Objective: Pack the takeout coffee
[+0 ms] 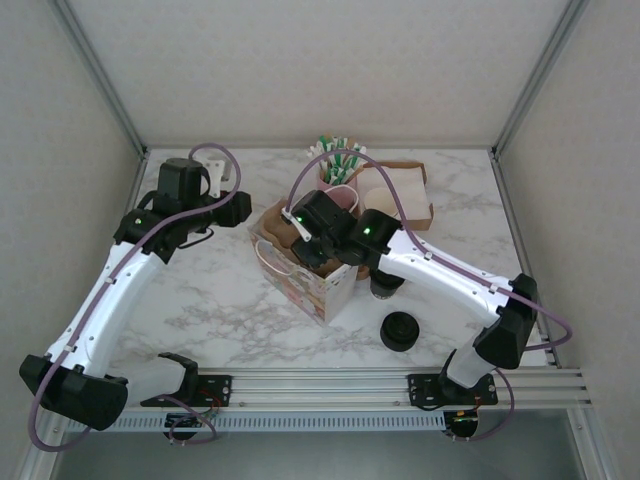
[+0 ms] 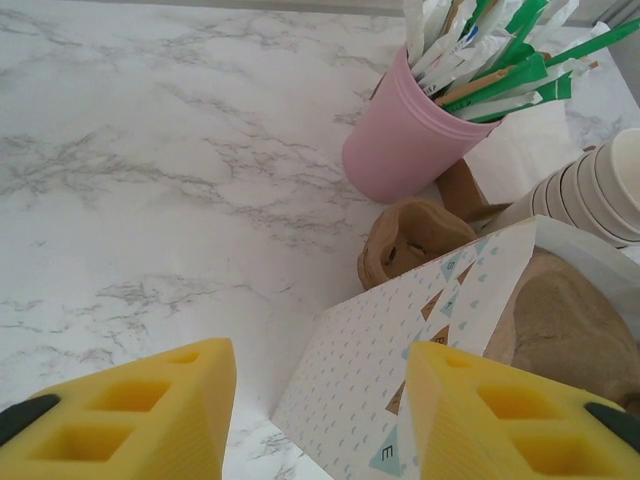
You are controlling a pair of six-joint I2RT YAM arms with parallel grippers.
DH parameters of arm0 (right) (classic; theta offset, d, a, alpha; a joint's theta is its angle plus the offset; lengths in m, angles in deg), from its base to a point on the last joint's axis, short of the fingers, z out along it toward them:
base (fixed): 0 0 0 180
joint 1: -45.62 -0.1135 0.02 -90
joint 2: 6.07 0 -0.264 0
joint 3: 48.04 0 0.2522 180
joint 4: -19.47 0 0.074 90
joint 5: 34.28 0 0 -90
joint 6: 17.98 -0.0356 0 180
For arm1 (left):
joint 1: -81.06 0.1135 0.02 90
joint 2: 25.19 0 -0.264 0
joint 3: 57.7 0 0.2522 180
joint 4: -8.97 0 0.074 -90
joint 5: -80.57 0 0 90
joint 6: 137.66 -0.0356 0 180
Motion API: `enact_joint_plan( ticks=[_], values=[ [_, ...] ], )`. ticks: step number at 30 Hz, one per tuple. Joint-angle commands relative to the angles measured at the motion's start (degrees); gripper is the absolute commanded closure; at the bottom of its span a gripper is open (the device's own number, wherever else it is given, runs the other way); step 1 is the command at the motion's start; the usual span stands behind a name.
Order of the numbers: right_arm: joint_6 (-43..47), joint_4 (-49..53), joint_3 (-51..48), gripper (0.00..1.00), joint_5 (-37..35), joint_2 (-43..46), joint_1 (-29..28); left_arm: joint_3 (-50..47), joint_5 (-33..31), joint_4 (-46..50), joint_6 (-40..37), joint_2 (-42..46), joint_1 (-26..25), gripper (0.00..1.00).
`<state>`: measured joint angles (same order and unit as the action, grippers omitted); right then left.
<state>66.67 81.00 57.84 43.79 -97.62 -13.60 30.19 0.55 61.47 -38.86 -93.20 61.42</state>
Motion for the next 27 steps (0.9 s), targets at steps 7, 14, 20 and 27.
enact_joint_plan(
  ticks=[7,14,20,27],
  values=[
    [0.38,4.52,4.61,0.67,0.42,-3.83,0.64,-0.59,2.58,-0.64,0.06,0.57,0.47,0.49],
    [1.3,8.08,7.59,0.67,0.67,-6.3,1.4,-0.63,3.71,-0.52,-0.01,0.34,0.53,0.48],
    [1.81,11.44,9.59,0.67,0.8,-8.78,1.58,-0.63,3.99,-0.51,0.08,0.24,0.49,0.47],
    [1.3,12.88,10.43,0.67,1.06,-10.75,1.58,-0.65,4.08,-0.5,0.03,0.13,0.56,0.47]
  ],
)
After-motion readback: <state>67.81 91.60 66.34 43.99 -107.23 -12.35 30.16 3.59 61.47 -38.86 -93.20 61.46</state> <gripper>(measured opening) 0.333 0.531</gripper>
